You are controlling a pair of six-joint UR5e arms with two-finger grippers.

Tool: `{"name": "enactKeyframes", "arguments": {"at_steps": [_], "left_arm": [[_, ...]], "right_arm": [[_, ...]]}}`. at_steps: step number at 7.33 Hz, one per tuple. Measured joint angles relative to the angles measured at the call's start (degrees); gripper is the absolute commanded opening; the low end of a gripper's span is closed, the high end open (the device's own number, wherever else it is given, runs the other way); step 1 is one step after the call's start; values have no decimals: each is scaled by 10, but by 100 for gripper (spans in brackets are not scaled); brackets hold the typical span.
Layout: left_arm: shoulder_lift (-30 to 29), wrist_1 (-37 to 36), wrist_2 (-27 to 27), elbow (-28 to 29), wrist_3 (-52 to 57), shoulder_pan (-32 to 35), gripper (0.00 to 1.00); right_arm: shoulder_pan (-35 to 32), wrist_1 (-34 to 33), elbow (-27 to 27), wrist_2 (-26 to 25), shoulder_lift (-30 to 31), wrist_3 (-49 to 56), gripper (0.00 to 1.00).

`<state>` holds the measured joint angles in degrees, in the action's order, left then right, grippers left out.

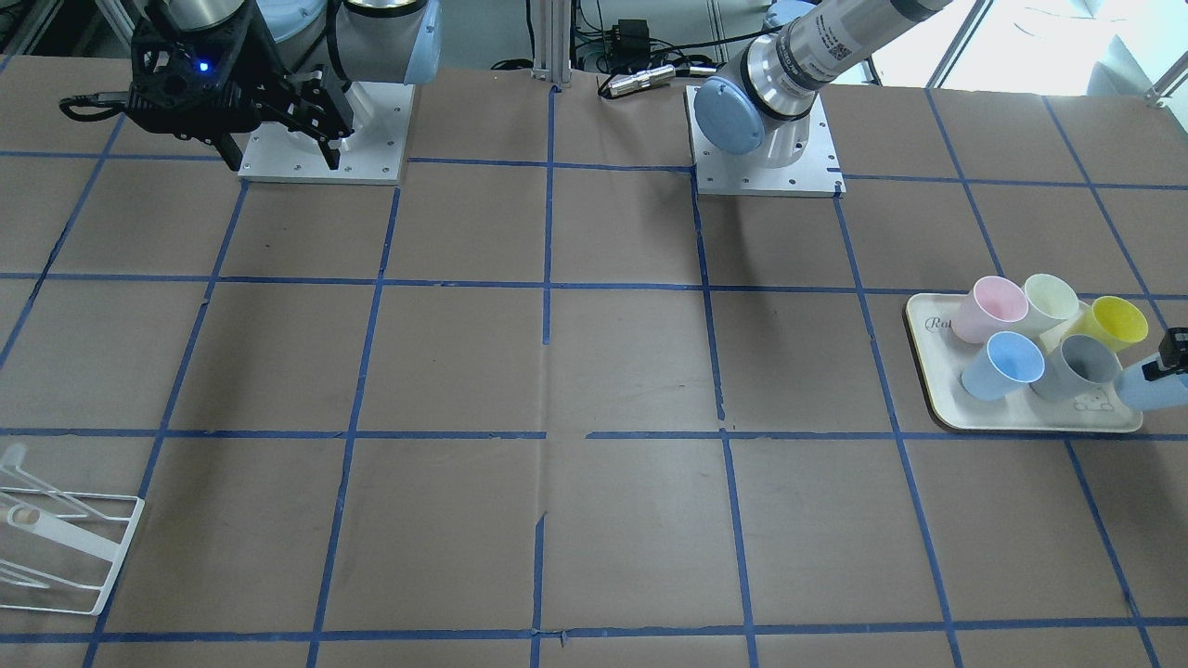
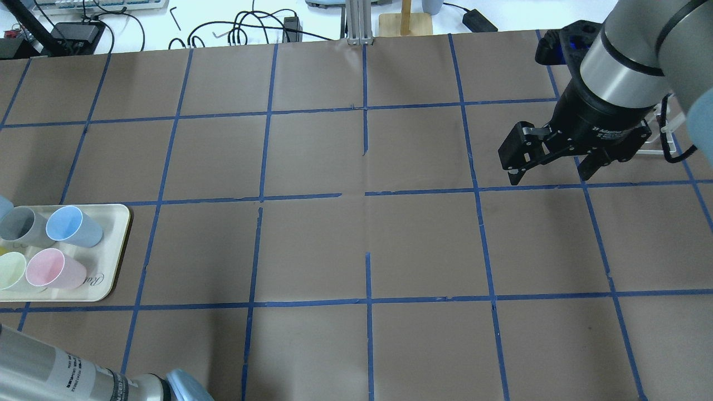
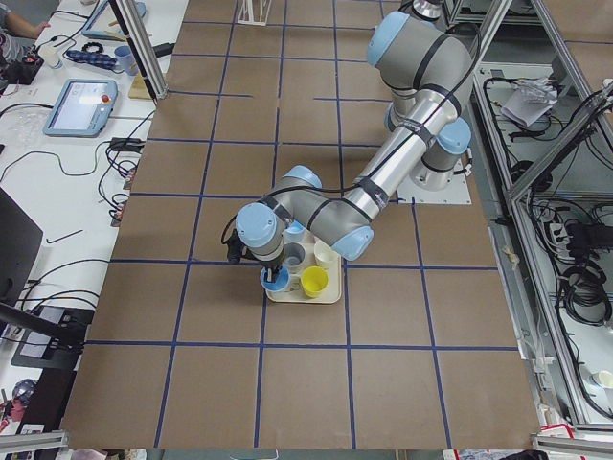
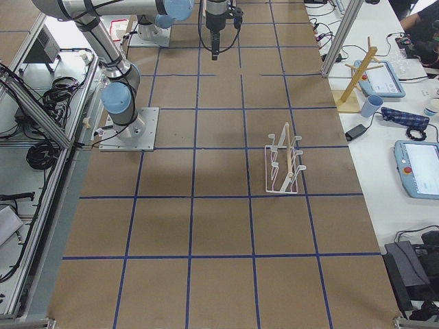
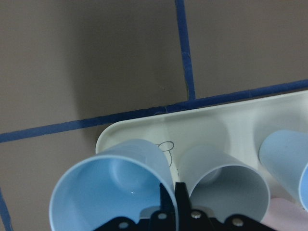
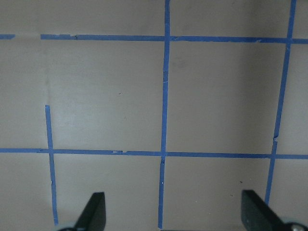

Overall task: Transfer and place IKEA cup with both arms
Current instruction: 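Open the left gripper to release the cup in the tray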

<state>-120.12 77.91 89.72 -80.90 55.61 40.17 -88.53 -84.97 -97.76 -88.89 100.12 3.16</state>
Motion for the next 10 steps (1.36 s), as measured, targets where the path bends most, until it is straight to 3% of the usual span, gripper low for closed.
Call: {"name": "enactKeyframes", "arguments": {"at_steps": [5,6,7,10], "left_arm": [[-12,-4,10,-3,-54,1,0],[-14,-4,10,-3,-57,1,16],[-17,-8,10,-3,-60,1,40],[-28,-15,11,0,-66,1,51]], "right_arm": [[1,7,2,-1,2,4,100],[0,8,2,-1,4,4,100],[0,8,1,-1,7,4,100],[1,19,-2,-2,16,4,100]]}}
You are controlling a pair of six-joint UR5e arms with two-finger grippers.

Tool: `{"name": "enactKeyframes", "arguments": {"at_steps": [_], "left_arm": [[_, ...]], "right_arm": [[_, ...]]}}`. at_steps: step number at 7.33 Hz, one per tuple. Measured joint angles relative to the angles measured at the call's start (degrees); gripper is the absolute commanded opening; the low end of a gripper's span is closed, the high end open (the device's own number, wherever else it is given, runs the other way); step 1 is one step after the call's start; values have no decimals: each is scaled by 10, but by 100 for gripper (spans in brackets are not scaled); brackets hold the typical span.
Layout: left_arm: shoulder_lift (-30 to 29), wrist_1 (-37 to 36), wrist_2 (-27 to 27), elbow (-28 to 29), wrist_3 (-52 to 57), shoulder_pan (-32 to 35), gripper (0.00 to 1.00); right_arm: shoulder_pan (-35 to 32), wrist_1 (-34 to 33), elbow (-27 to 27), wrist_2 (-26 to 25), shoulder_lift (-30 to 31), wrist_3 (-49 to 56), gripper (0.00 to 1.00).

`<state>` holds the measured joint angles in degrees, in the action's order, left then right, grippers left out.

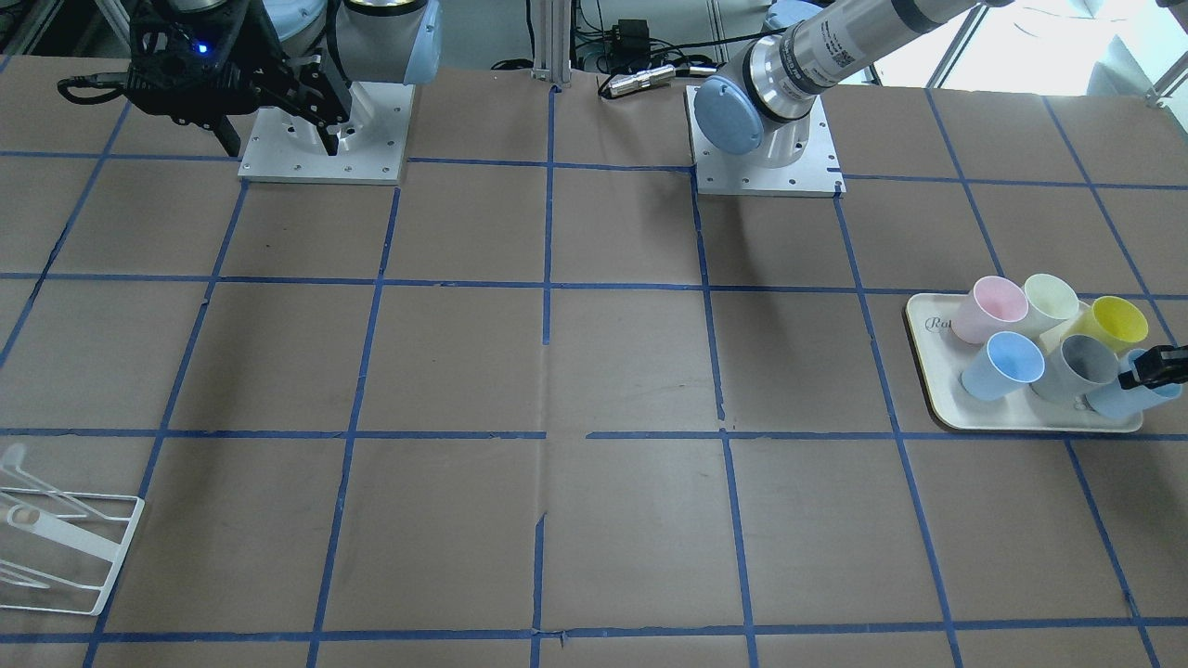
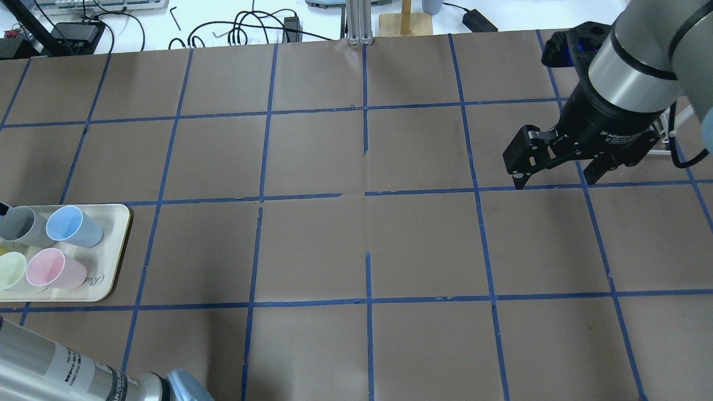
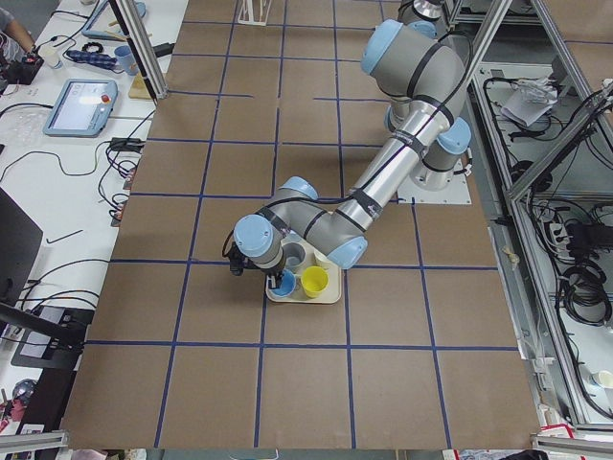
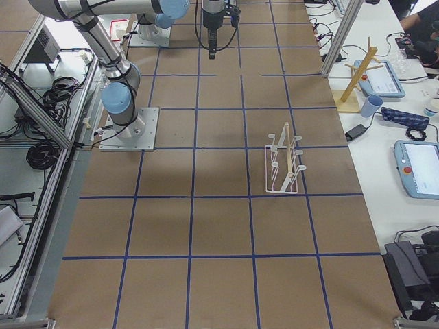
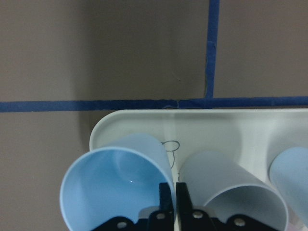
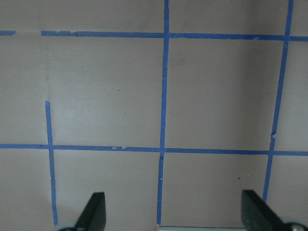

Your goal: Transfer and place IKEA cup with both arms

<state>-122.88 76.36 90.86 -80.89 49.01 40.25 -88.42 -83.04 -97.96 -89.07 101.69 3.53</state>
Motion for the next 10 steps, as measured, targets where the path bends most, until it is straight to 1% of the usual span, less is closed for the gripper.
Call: {"name": "enactKeyframes", "arguments": {"at_steps": [1,2,3,4,5,7,8,9,10], "left_arm": [[3,2,1,3,0,0,54],[13,12,1,10,-1,1,54],[27,41,0,25,-2,4,58],[46,89,0,45,-12,17,64],[71,131,1,59,-36,45,68],[133,192,-2,60,-141,143,70],[164,209,-5,51,-211,206,91],[192,214,-8,33,-286,268,100],[221,213,-10,8,-353,324,100]], "right_arm": [[0,10,0,0,0,-1,100],[-1,16,0,1,1,-3,100],[-1,17,0,2,1,-4,100],[-1,17,0,3,1,-5,100],[-1,15,0,2,1,-6,100],[-1,13,0,1,1,-6,100],[-1,13,1,1,1,-6,100],[-1,12,1,0,1,-6,100],[-1,12,2,-1,1,-7,100]]}}
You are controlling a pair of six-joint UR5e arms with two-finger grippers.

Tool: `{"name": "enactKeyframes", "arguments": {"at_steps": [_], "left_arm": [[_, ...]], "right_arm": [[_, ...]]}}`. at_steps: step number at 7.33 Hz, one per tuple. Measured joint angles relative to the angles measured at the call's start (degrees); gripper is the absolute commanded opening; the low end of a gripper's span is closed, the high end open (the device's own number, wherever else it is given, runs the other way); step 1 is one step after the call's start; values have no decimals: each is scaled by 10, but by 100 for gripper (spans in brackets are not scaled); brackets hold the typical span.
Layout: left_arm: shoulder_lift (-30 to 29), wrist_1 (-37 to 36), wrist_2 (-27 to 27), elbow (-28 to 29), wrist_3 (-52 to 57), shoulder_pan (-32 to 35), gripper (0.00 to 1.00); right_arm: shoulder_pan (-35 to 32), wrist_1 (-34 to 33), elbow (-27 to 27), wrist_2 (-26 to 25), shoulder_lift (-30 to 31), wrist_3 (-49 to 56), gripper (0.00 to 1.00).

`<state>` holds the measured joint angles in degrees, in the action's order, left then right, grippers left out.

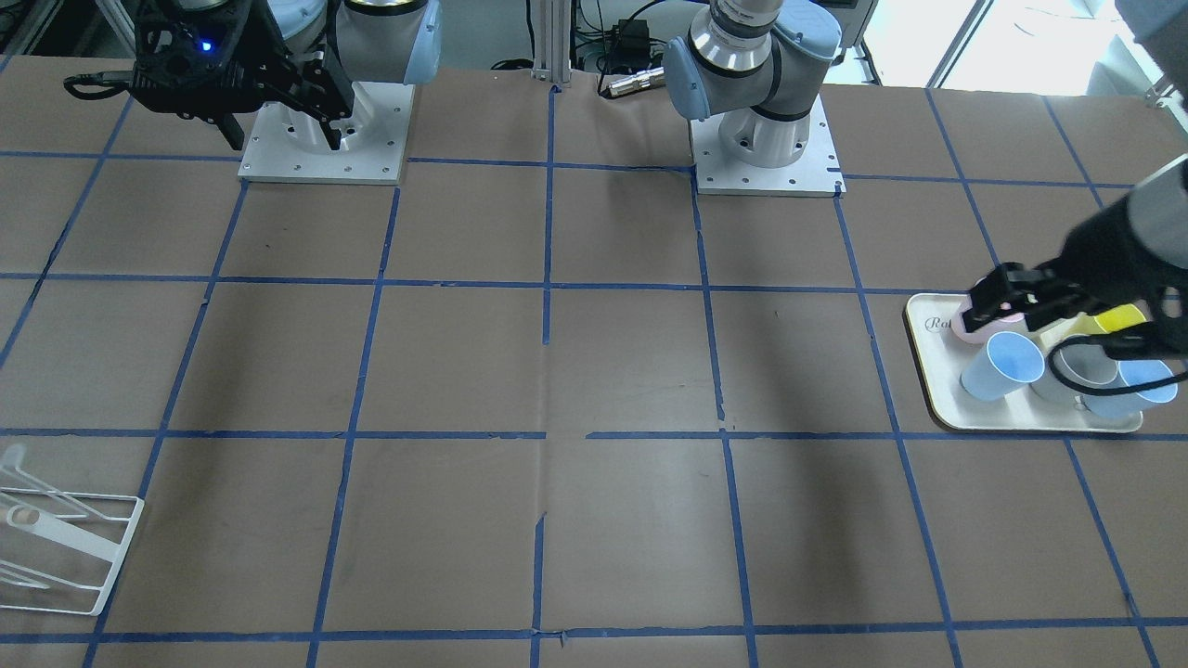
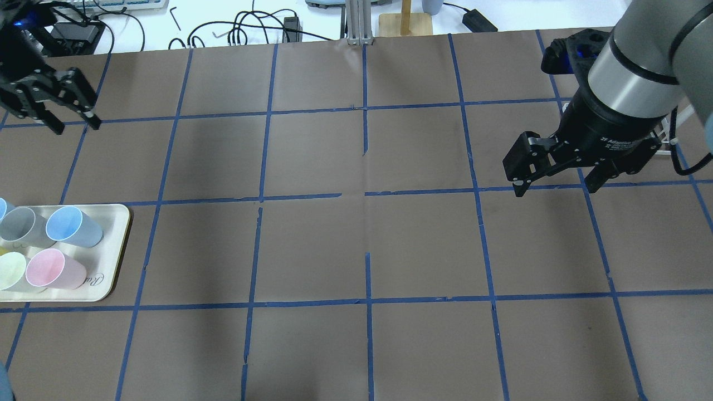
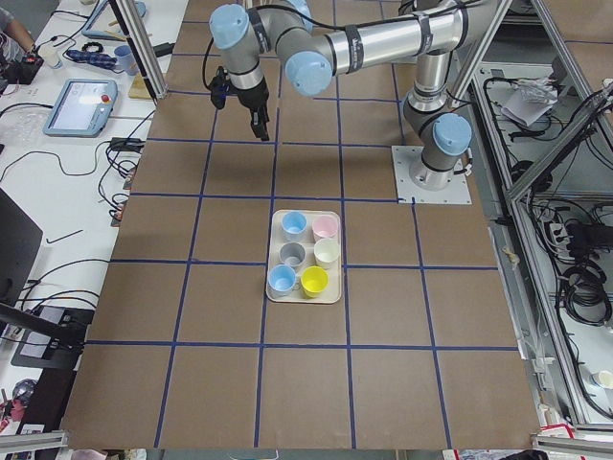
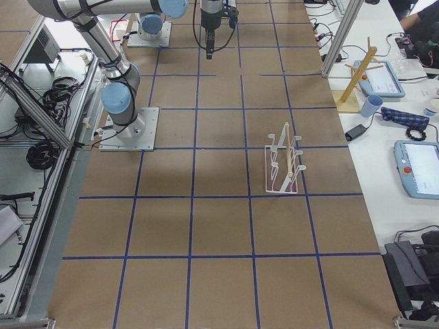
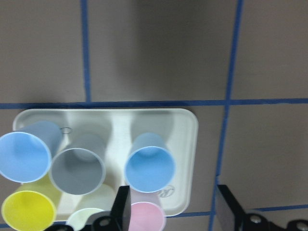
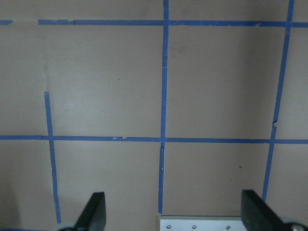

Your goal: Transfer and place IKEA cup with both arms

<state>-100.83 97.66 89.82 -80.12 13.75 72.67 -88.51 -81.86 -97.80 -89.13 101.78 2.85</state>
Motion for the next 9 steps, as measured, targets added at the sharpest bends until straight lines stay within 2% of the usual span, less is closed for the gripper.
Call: {"name": "enactKeyframes", "arguments": {"at_steps": [1,4,6,9], "left_arm": [[27,-14,-4,-29,-56,52,100],[74,-125,-8,-102,-185,182,100],[77,-135,-8,-91,-197,213,100],[68,-115,-4,-64,-188,214,100]], "right_arm": [[0,0,0,0,0,0,100],[0,-1,0,0,0,0,100],[1,-1,1,0,0,0,100],[2,2,4,0,1,0,100]]}}
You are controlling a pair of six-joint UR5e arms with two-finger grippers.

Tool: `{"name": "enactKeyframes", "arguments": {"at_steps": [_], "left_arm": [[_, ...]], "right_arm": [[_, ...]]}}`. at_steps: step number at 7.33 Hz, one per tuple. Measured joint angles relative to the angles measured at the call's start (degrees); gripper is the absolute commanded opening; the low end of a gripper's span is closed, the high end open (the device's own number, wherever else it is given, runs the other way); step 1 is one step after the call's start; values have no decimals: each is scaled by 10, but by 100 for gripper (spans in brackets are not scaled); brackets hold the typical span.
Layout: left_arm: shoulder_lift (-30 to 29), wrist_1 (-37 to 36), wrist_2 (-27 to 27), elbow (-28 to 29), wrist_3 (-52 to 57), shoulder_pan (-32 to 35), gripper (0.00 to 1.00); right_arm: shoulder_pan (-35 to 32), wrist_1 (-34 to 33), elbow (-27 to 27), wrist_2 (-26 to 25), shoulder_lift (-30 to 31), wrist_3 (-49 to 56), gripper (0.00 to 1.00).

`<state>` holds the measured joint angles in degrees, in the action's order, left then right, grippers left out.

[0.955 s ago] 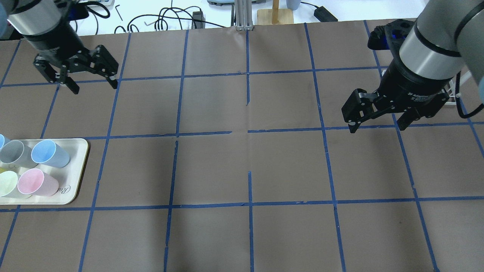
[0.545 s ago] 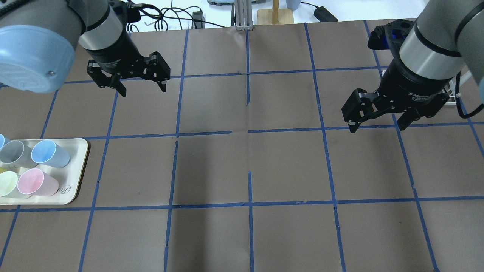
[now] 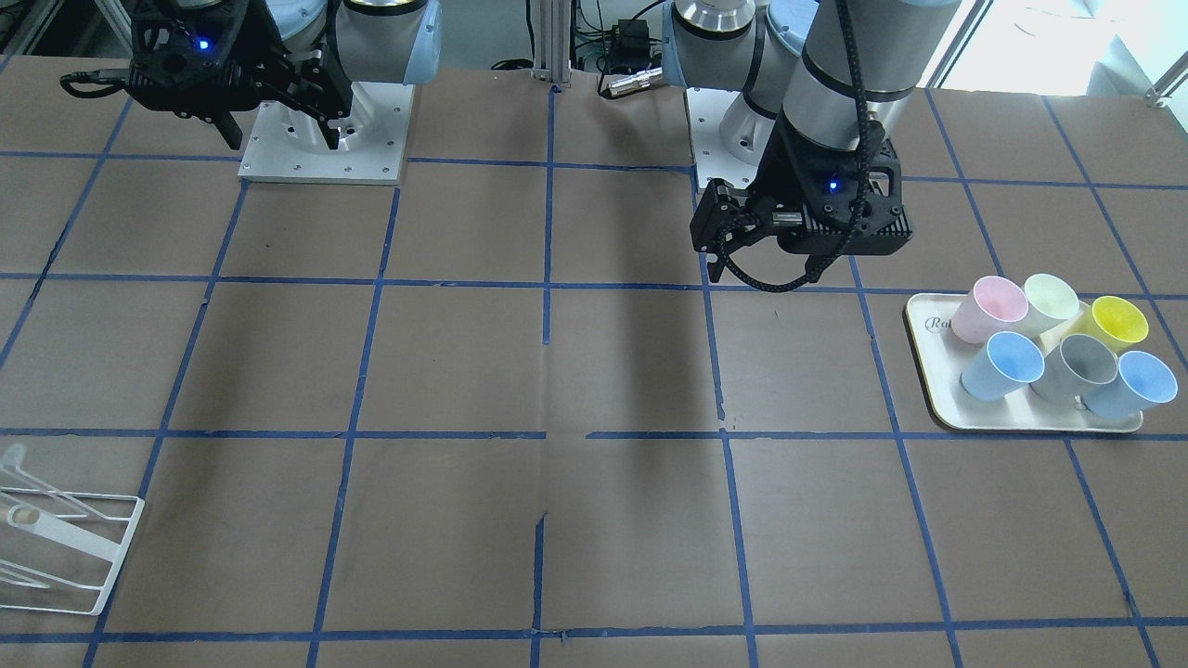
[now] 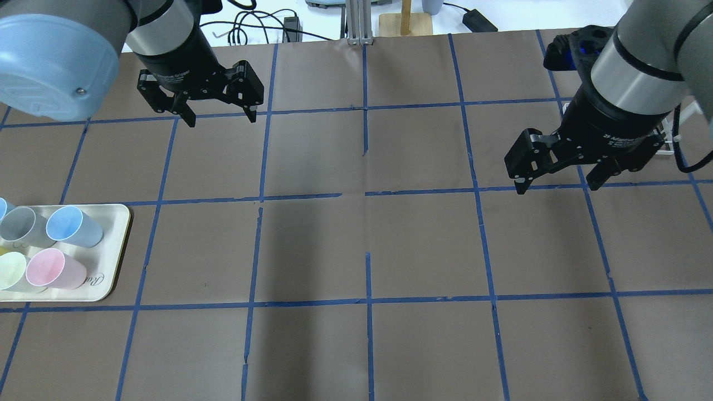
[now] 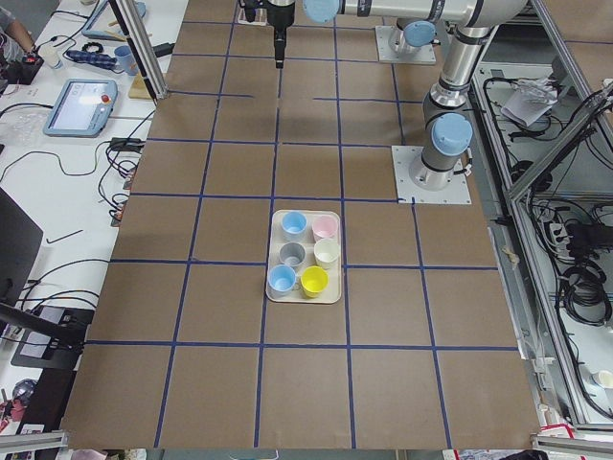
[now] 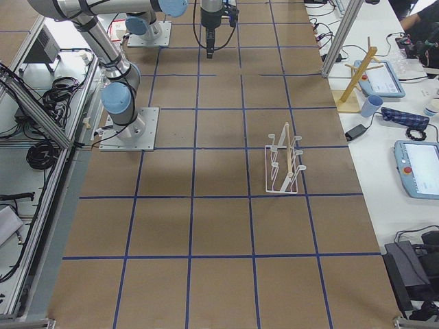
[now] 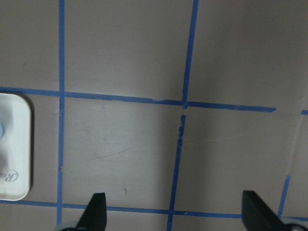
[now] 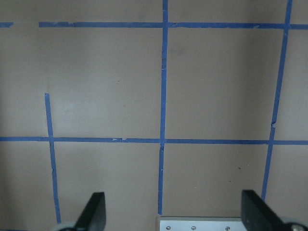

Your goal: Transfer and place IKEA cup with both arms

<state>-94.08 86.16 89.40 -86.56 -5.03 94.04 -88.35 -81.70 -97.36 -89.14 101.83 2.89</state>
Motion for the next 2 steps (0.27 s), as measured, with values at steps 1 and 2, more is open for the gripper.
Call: {"name": "enactKeyframes", "arguments": {"at_steps": [1,2], "left_arm": [[0,6,2,4,2,-5,100],[2,14,3,6,2,-10,100]], "right_arm": [[0,0,0,0,1,0,100],[-1,0,0,1,3,0,100]]}}
